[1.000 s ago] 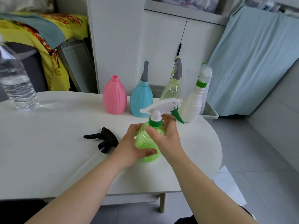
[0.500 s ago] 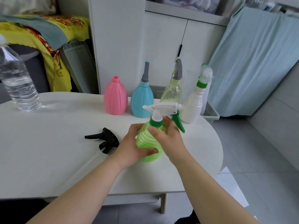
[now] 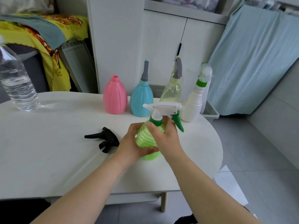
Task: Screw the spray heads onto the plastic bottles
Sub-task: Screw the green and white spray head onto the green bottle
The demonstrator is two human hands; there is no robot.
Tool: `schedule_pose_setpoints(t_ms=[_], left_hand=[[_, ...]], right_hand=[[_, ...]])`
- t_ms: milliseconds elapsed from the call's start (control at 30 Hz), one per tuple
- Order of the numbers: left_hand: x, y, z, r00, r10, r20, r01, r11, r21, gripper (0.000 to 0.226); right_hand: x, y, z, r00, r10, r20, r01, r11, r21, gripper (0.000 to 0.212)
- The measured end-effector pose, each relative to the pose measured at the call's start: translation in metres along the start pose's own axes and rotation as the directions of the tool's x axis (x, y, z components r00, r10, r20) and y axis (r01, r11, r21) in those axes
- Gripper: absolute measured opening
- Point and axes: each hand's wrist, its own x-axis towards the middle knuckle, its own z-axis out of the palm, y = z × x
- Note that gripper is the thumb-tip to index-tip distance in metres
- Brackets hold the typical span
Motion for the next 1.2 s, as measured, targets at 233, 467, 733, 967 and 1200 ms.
schedule_pose_setpoints(t_ms=[233,467,733,967,1200], left_hand=[[0.002,0.000,-0.001,0.999,-0.033,0.015,0.033,0.999,0.015,0.069],[0.003,-0.004,0.002,1.000,0.004,-0.008,-0.004,1.000,0.003,0.069],[0.002,-0.006,-0.018,0.969,-0.032,0.244,0.038,0.999,-0.021,0.110],[-0.005,-0.008,0.008,0.995,-0.006,-0.097,0.019,0.991,0.130,0.084],[-0.010,-0.008,0.011,0.997,-0.005,-0.072,0.014,0.993,0.119,0.090]], right_hand=[[0.003,-0.002,-0.013,0.995,-0.048,0.089,0.045,0.998,0.044,0.015],[0.004,-0.001,-0.001,0.996,-0.082,-0.028,0.081,0.996,-0.044,0.022],[0.012,-0.017,-0.034,0.930,-0.013,0.367,-0.098,0.954,0.282,0.019],[0.013,-0.026,-0.017,0.989,0.023,0.144,-0.031,0.998,0.057,0.016],[0.011,-0.022,-0.010,0.998,0.062,-0.006,-0.062,0.996,0.060,0.028]])
